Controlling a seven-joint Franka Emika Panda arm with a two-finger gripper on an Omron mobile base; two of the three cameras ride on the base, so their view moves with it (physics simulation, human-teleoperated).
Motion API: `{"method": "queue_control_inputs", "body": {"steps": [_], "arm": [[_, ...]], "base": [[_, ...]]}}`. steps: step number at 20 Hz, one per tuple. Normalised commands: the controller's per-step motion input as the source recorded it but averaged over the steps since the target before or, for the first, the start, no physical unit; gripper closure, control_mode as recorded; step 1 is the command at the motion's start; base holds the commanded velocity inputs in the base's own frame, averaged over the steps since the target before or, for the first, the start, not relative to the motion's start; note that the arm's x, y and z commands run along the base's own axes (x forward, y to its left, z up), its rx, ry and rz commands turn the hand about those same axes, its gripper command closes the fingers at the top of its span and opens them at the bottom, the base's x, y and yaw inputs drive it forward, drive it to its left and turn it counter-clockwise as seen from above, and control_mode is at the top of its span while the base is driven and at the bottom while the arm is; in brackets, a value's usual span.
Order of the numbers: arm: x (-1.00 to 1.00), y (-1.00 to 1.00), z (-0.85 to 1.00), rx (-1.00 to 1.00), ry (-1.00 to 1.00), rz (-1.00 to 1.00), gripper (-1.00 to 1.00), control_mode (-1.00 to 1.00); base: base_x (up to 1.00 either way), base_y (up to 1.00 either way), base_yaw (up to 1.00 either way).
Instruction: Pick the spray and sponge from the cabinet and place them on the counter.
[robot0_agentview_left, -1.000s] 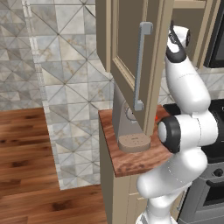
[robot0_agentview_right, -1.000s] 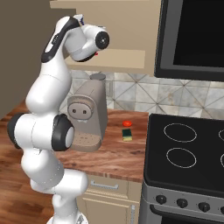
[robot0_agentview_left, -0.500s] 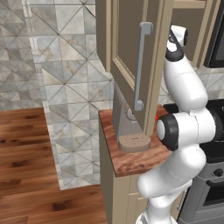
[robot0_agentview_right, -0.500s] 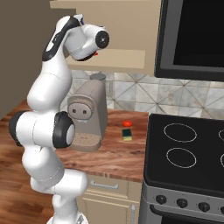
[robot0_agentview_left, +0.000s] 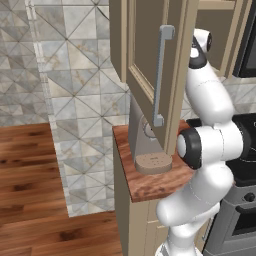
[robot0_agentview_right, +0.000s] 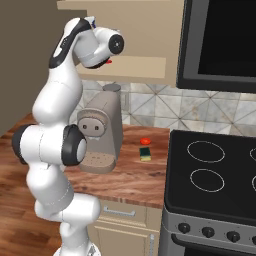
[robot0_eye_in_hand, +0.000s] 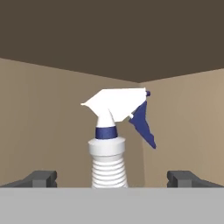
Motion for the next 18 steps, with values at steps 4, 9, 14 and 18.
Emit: {"method": "queue_control_inputs", "body": {"steps": [4,9,14,18], "arm": [[0.12,0.05,-0.01,0.00,0.00,0.00,-1.00,-1.00],[0.13,0.04,-0.03,0.00,0.00,0.00,-1.00,-1.00],[0.13,0.03,-0.02,0.00,0.00,0.00,-1.00,-1.00],[0.12,0.04,-0.01,0.00,0.00,0.00,-1.00,-1.00]], "base": [[0.00,0.00,0.00],[0.00,0.00,0.00],[0.00,0.00,0.00],[0.00,0.00,0.00]]}}
